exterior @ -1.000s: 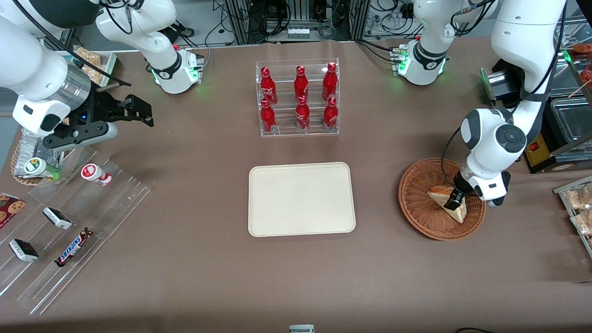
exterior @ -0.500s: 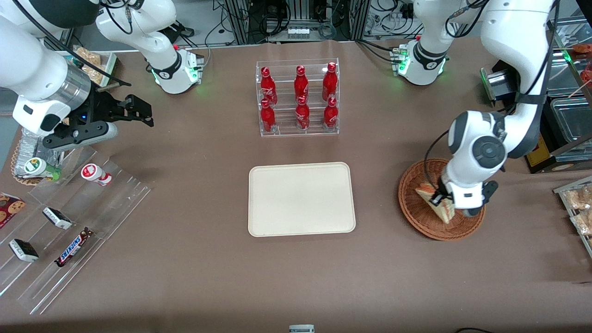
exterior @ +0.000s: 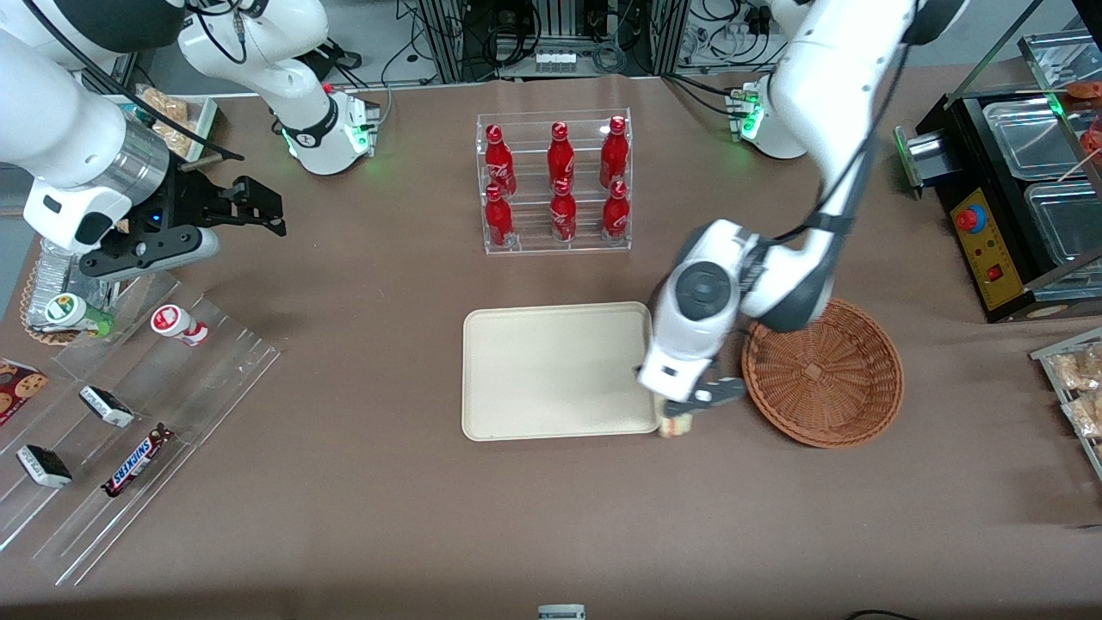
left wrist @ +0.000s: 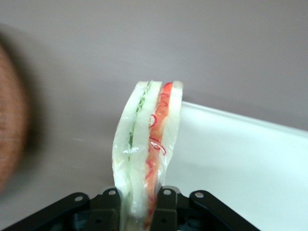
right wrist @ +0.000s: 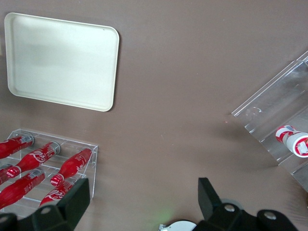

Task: Place sandwich from basket to tray
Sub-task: 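Carry the sandwich with the left gripper over the cream tray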

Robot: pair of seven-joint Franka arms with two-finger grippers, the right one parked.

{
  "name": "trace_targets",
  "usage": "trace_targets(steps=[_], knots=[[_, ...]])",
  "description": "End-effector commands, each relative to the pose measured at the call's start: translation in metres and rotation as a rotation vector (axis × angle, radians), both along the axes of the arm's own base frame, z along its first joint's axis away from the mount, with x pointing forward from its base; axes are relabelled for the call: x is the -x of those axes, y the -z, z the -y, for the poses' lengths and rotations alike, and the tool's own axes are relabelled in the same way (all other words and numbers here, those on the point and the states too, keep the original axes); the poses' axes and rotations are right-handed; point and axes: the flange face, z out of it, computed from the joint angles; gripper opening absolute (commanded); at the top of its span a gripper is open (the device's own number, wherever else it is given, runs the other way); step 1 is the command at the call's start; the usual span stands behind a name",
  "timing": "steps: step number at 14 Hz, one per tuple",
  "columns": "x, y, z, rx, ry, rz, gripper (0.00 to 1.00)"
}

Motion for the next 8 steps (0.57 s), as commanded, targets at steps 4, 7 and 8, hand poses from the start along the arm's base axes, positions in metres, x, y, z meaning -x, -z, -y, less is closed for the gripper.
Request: trace_targets(steps=[4,7,8], knots=[[0.044,0.030,0.095,0.100,0.117,0.076,0.02],[0.061,0.056,0.127,0.153,0.059,0.097,0.04],[0.063,0.063,0.128,0.152,0.031,0.088,0.05]])
